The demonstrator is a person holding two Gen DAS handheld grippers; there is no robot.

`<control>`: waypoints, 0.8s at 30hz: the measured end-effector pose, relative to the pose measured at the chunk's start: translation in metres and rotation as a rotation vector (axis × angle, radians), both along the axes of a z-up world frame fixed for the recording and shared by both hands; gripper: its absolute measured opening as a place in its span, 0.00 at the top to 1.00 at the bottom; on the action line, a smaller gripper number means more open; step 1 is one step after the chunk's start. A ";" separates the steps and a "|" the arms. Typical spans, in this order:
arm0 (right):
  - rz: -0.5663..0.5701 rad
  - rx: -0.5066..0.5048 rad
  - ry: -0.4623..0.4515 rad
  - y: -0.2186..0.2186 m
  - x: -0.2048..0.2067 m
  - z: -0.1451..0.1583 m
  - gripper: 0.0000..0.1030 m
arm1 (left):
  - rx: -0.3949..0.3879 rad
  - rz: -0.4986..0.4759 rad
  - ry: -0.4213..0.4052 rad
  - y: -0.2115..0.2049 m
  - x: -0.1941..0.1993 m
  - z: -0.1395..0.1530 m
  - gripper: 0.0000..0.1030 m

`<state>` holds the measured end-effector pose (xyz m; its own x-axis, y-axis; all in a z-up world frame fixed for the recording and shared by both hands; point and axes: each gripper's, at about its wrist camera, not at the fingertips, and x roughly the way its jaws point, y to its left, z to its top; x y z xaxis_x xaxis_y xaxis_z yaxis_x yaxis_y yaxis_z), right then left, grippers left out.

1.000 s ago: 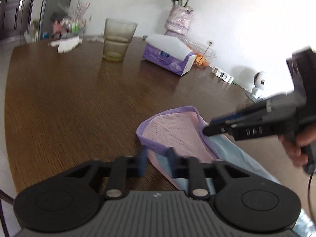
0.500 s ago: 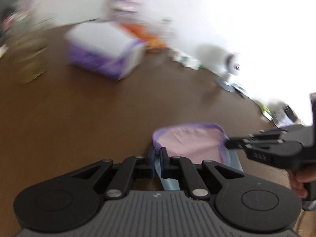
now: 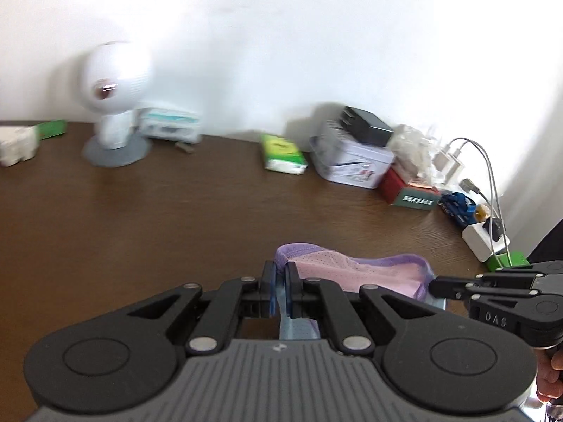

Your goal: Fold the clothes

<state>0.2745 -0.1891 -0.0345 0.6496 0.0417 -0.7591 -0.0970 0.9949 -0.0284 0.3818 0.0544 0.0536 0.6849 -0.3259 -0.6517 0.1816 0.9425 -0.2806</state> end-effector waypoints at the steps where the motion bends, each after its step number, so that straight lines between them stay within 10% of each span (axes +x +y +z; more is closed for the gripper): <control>1: -0.020 0.012 -0.021 -0.007 0.001 0.002 0.99 | 0.012 0.033 0.008 -0.002 0.000 -0.002 0.86; 3: -0.054 0.022 -0.060 -0.017 -0.004 0.006 0.96 | 0.043 0.049 0.026 -0.002 -0.009 -0.004 0.64; 7: 0.033 -0.022 -0.143 -0.022 -0.051 0.035 0.79 | 0.093 -0.063 -0.051 0.019 -0.076 0.019 0.56; 12: 0.373 -0.029 -0.186 -0.011 -0.186 0.060 0.57 | 0.090 -0.316 -0.163 0.040 -0.219 0.041 0.21; 17: 0.697 0.059 -0.215 -0.004 -0.342 0.029 0.52 | 0.193 -0.451 -0.220 0.020 -0.356 0.011 0.17; 24: 0.742 0.126 -0.112 0.023 -0.411 -0.005 0.53 | 0.193 -0.727 -0.228 -0.016 -0.439 -0.021 0.17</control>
<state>-0.1362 -0.1660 -0.0394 0.4904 0.5796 -0.6509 -0.7449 0.6664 0.0321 -0.0570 0.0383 0.0322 0.4664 -0.6387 -0.6119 0.8051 0.5932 -0.0055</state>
